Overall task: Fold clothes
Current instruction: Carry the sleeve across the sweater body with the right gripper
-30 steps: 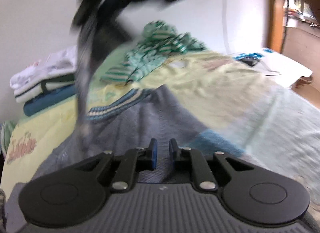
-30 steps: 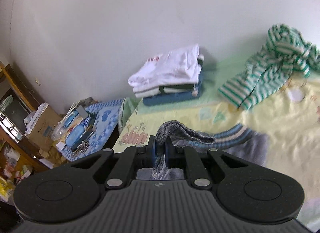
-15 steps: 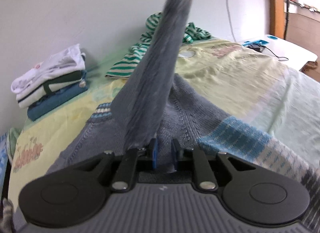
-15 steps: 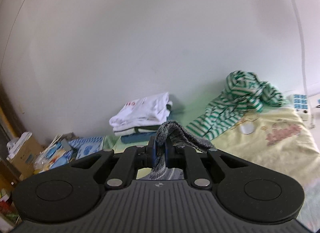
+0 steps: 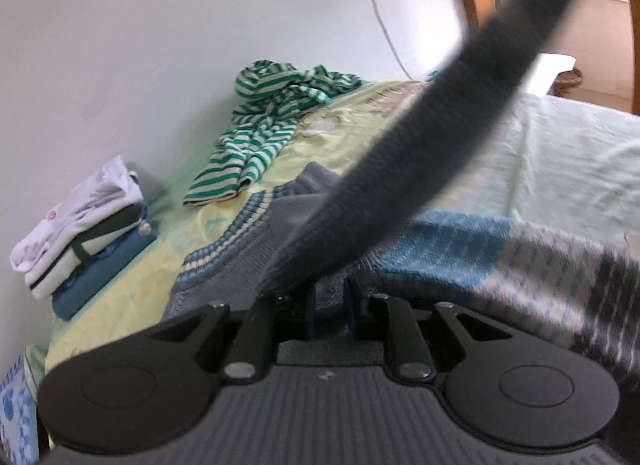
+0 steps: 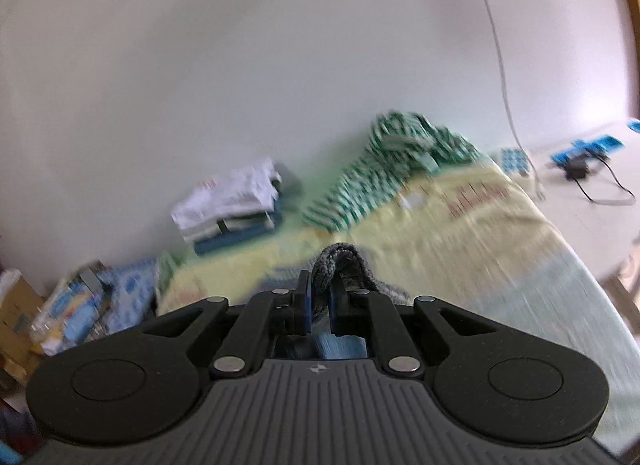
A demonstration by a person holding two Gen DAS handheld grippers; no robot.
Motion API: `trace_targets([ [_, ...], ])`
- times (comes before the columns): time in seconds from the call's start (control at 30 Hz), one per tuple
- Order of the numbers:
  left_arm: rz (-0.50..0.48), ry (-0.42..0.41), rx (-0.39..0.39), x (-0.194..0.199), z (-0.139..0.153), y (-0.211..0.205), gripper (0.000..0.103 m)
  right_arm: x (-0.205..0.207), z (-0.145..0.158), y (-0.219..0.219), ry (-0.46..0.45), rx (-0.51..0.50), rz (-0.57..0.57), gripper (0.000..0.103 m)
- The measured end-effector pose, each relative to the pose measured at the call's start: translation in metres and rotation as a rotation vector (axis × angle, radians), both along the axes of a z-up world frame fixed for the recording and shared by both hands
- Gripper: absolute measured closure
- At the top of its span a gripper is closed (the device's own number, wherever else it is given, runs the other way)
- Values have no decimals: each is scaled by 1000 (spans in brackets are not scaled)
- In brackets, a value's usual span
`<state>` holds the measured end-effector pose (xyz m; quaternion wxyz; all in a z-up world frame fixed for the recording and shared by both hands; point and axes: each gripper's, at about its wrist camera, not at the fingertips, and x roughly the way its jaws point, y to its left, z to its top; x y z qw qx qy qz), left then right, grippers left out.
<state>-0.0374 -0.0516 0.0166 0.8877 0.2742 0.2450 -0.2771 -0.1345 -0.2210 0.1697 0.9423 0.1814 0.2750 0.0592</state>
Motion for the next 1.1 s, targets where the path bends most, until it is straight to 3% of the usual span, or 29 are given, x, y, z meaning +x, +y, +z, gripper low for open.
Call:
trace_targets([
  [0.33,-137,-3,37,-11,-6,4,85,-37,-49,36,222,-145,-13,94],
  [0.4,-160,8,40,-12,-7,5,78,-42,-59,45,263,-161,6,94],
  [0.47,-182,7,51,-15,-8,4,77,-44,-70,52,301,-185,21,94],
  [0.7,-216,-3,84,-21,-14,5,75,-44,-103,64,404,-166,63,94],
  [0.9,-204,24,73,-14,-13,9,75,-37,-113,76,425,-141,136,94],
  [1.1,-220,8,100,-18,-15,7,71,-30,-131,69,552,-87,186,89],
])
